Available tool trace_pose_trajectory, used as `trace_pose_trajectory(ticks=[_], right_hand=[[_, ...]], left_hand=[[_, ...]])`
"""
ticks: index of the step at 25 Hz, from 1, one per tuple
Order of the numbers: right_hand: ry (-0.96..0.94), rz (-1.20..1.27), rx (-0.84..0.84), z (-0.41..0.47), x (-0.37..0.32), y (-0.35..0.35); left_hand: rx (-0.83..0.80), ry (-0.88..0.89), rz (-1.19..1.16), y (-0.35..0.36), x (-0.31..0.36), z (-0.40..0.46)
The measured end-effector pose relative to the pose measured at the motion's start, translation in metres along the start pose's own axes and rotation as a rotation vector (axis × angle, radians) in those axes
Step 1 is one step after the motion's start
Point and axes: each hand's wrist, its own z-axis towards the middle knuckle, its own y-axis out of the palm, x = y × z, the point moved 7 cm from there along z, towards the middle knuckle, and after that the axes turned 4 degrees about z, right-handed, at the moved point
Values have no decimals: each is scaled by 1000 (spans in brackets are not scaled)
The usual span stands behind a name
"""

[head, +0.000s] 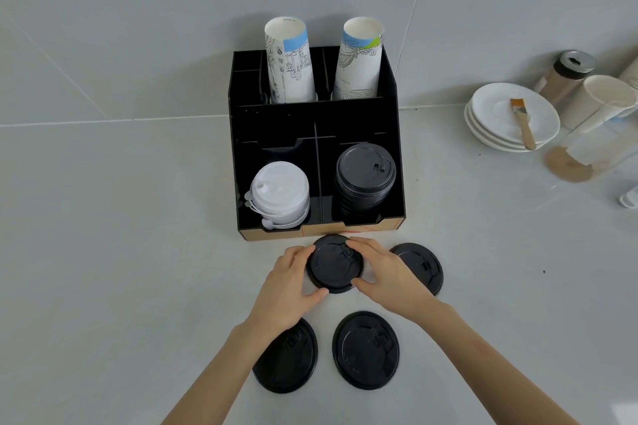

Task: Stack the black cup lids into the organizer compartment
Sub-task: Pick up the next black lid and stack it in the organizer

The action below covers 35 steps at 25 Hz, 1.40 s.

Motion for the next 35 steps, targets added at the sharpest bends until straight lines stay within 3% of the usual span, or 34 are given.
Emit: trace_pose_trajectory(ticks=[10,21,35], right_hand=[[-35,11,84,-13,-9,-3],[-129,24,250,-37,-43,-55],[-147,50,433,-10,-56,-113]], left_hand=[[44,31,7,-9,8,-11],[181,233,-20,-56,51,-17],[226,286,44,-99,95,38]])
